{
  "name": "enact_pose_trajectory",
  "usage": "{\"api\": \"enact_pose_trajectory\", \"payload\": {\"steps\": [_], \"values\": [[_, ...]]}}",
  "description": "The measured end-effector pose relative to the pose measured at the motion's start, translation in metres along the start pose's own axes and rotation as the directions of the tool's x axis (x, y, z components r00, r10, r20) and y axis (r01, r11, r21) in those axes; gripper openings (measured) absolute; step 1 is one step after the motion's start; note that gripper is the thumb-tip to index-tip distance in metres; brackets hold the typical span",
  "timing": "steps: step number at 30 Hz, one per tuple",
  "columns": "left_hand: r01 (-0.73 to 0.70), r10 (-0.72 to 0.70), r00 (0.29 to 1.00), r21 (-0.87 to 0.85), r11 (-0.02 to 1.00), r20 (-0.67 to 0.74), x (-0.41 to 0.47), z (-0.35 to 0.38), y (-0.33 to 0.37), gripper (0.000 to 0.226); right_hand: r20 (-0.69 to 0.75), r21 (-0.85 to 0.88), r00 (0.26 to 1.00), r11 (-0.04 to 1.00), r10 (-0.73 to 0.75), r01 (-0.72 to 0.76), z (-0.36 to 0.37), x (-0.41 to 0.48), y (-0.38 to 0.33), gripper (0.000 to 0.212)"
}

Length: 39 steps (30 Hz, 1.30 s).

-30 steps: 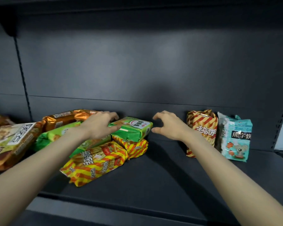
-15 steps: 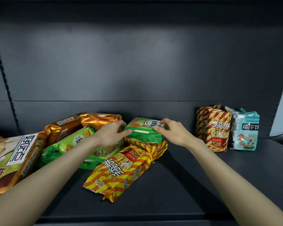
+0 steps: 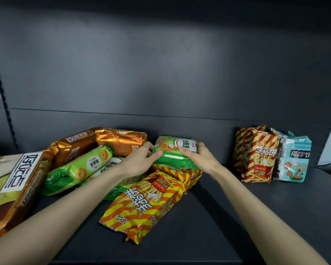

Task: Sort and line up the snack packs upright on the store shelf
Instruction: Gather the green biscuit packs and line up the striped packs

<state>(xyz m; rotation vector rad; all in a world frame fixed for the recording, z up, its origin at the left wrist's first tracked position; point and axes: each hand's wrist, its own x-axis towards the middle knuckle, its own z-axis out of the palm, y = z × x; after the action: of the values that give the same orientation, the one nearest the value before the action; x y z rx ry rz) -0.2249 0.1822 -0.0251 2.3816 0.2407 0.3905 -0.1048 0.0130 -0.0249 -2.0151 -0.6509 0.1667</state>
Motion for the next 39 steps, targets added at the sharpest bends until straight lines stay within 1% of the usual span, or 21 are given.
{"api": "enact_pose_trajectory", "payload": {"steps": [3, 5, 8, 9, 11, 13, 15, 17, 21, 24, 26, 27, 29, 31, 35, 39], "values": [[0.002, -0.003, 1.000, -0.037, 0.999, -0.018, -0.001, 0.001, -0.004, 0.035, -0.030, 0.053, 0.998, 0.997, -0.056, 0.058, 0.003, 0.002, -0.002, 0.067], [-0.002, 0.000, 1.000, -0.058, 0.998, -0.031, -0.001, 0.002, -0.004, 0.030, -0.065, 0.102, 0.994, 0.991, -0.086, 0.092, 0.003, 0.005, -0.002, 0.073], [-0.010, 0.008, 1.000, -0.087, 0.996, -0.016, -0.005, 0.000, -0.007, 0.030, -0.103, 0.192, 0.989, 0.973, -0.108, 0.126, 0.003, 0.007, -0.005, 0.080], [-0.013, 0.012, 1.000, -0.075, 0.997, -0.009, -0.007, -0.002, -0.008, 0.030, -0.110, 0.211, 0.987, 0.968, -0.117, 0.138, 0.002, 0.007, -0.006, 0.081], [-0.021, 0.021, 1.000, 0.007, 1.000, -0.012, -0.012, -0.007, -0.012, 0.031, -0.135, 0.232, 0.982, 0.959, -0.133, 0.162, 0.001, 0.005, -0.007, 0.080], [0.011, -0.008, 1.000, 0.132, 0.991, -0.027, -0.016, -0.015, -0.016, 0.038, -0.180, 0.259, 0.974, 0.949, -0.135, 0.179, -0.002, 0.003, -0.008, 0.077], [0.085, -0.081, 0.996, 0.232, 0.969, -0.029, -0.021, -0.023, -0.021, 0.048, -0.218, 0.312, 0.970, 0.935, -0.103, 0.170, -0.005, -0.002, -0.010, 0.074], [0.161, -0.165, 0.986, 0.307, 0.938, -0.012, -0.028, -0.028, -0.027, 0.059, -0.215, 0.368, 0.974, 0.917, -0.075, 0.152, -0.007, -0.007, -0.012, 0.071], [0.261, -0.290, 0.957, 0.368, 0.893, 0.025, -0.035, -0.034, -0.033, 0.083, -0.185, 0.395, 0.981, 0.909, -0.062, 0.132, -0.005, -0.017, -0.012, 0.063], [0.293, -0.337, 0.941, 0.403, 0.867, 0.042, -0.037, -0.037, -0.034, 0.090, -0.169, 0.376, 0.985, 0.921, -0.039, 0.101, 0.000, -0.021, -0.005, 0.060], [0.306, -0.361, 0.931, 0.431, 0.849, 0.050, -0.036, -0.038, -0.034, 0.086, -0.169, 0.365, 0.985, 0.927, -0.032, 0.092, 0.001, -0.023, 0.000, 0.060], [0.301, -0.362, 0.930, 0.441, 0.845, 0.059, -0.036, -0.039, -0.034, 0.081, -0.175, 0.362, 0.984, 0.928, -0.029, 0.091, 0.001, -0.024, 0.003, 0.059], [0.294, -0.350, 0.935, 0.429, 0.854, 0.057, -0.036, -0.041, -0.035, 0.067, -0.190, 0.346, 0.982, 0.934, -0.025, 0.091, 0.000, -0.026, 0.008, 0.058], [0.285, -0.333, 0.941, 0.384, 0.878, 0.064, -0.038, -0.041, -0.034, 0.060, -0.198, 0.336, 0.980, 0.938, -0.020, 0.087, -0.002, -0.028, 0.012, 0.056], [0.245, -0.304, 0.942, 0.328, 0.912, 0.141, -0.047, -0.034, -0.025, 0.061, -0.208, 0.309, 0.978, 0.946, -0.033, 0.098, -0.009, -0.031, 0.017, 0.051], [0.184, -0.236, 0.950, 0.242, 0.952, 0.205, -0.049, -0.027, -0.021, 0.054, -0.211, 0.284, 0.976, 0.952, -0.056, 0.116, -0.024, -0.037, 0.022, 0.050]]}}
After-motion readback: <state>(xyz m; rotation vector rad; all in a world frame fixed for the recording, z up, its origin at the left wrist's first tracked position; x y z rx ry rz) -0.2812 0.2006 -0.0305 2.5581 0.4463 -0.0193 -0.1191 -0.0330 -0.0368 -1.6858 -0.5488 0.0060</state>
